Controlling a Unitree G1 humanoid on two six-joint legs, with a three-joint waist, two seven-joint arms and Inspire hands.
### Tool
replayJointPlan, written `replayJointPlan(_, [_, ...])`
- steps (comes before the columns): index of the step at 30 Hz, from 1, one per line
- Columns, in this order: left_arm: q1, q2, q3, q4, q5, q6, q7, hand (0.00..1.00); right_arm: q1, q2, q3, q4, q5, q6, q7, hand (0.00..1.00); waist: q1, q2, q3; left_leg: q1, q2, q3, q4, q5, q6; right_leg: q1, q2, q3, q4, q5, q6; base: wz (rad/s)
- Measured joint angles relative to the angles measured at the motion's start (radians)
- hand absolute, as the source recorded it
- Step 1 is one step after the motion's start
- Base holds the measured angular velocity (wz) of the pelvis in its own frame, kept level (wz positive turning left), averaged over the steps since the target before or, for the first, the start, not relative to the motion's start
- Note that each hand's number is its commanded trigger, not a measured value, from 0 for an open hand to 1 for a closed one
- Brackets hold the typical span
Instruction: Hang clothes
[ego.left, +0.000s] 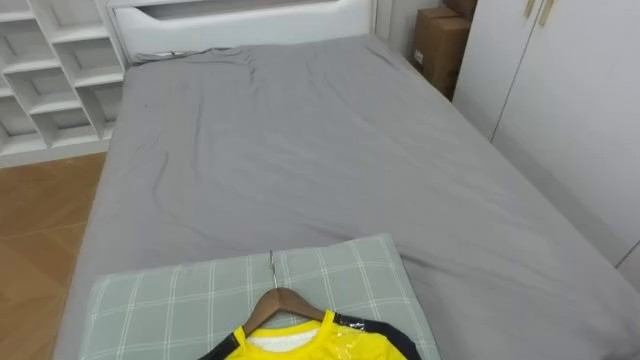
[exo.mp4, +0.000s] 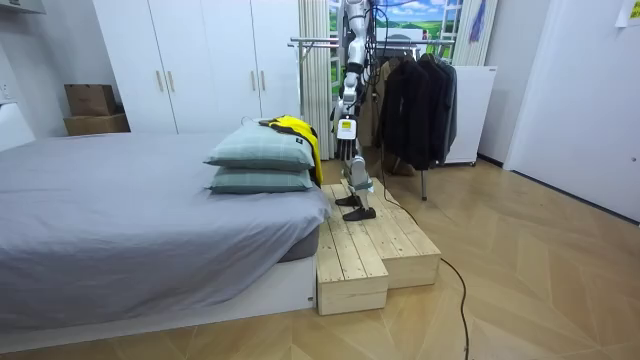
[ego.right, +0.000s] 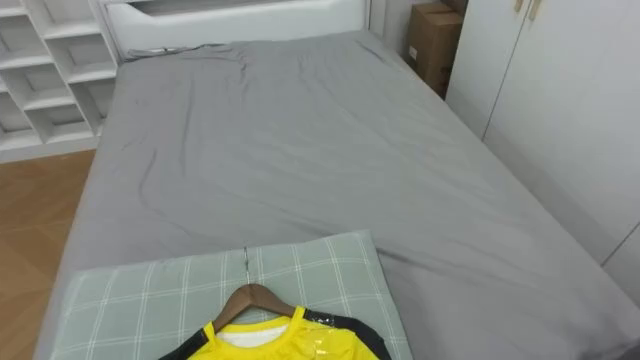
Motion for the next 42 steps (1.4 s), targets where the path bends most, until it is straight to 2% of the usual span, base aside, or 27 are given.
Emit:
replayJointPlan(3, [0.001,0.000,0.001,0.000,0.000,-0.001,0.008,0.00,0.002,0.000,0.000,0.000,0.000,0.000,0.009,0.00,0.002,-0.003,-0.0020,-0.001,0.000,-0.009,0.004,0.000,0.000,0.003,-0.001,-0.008,0.000,0.000,0.000,0.08])
replayJointPlan(8, [0.013,0.000,0.001,0.000,0.001,-0.010,0.013,0.00,0.005,-0.001,0.004,0.000,0.003,0.000,0.009,0.00,0.004,-0.008,0.0031,-0.002,0.000,-0.014,0.008,0.000,0.000,0.007,-0.002,-0.012,0.001,-0.001,-0.002,0.03])
replayJointPlan(22, [0.021,0.000,0.002,0.005,-0.001,-0.017,0.045,0.00,0.013,0.000,0.009,-0.032,0.008,-0.001,0.009,0.00,0.003,-0.017,0.0031,-0.010,0.000,-0.021,0.011,0.000,0.000,0.002,-0.003,-0.013,0.002,-0.001,-0.002,0.00])
replayJointPlan(29, [0.020,-0.001,0.009,0.005,-0.138,-0.051,0.097,0.00,0.014,0.000,0.010,-0.023,0.009,-0.002,-0.008,0.00,0.004,-0.016,0.0048,-0.007,0.000,-0.014,0.008,0.000,0.000,0.000,0.000,-0.003,0.002,-0.001,-0.002,-0.02])
replayJointPlan(34, [0.022,-0.003,0.009,0.008,-0.189,-0.066,0.129,0.00,0.014,0.001,0.011,-0.013,0.024,-0.004,-0.028,0.00,0.005,-0.016,0.0057,-0.004,0.000,-0.014,0.005,0.000,0.000,0.002,0.000,-0.002,0.001,-0.001,-0.002,0.00])
replayJointPlan(37, [0.024,-0.005,0.012,0.018,-0.197,-0.078,0.149,0.00,0.016,0.001,0.011,0.000,0.044,-0.009,-0.030,0.00,0.013,-0.015,0.0107,0.007,0.000,-0.014,0.002,0.000,0.000,0.016,0.001,-0.002,-0.001,-0.001,-0.002,0.00])
replayJointPlan(42, [0.027,-0.006,0.029,0.014,-0.197,-0.080,0.189,0.00,0.025,0.001,0.009,-0.002,0.062,-0.011,-0.047,0.00,0.023,-0.014,0.0100,0.007,-0.001,-0.018,0.000,0.000,-0.001,0.018,0.001,-0.005,-0.001,-0.002,-0.002,0.01])
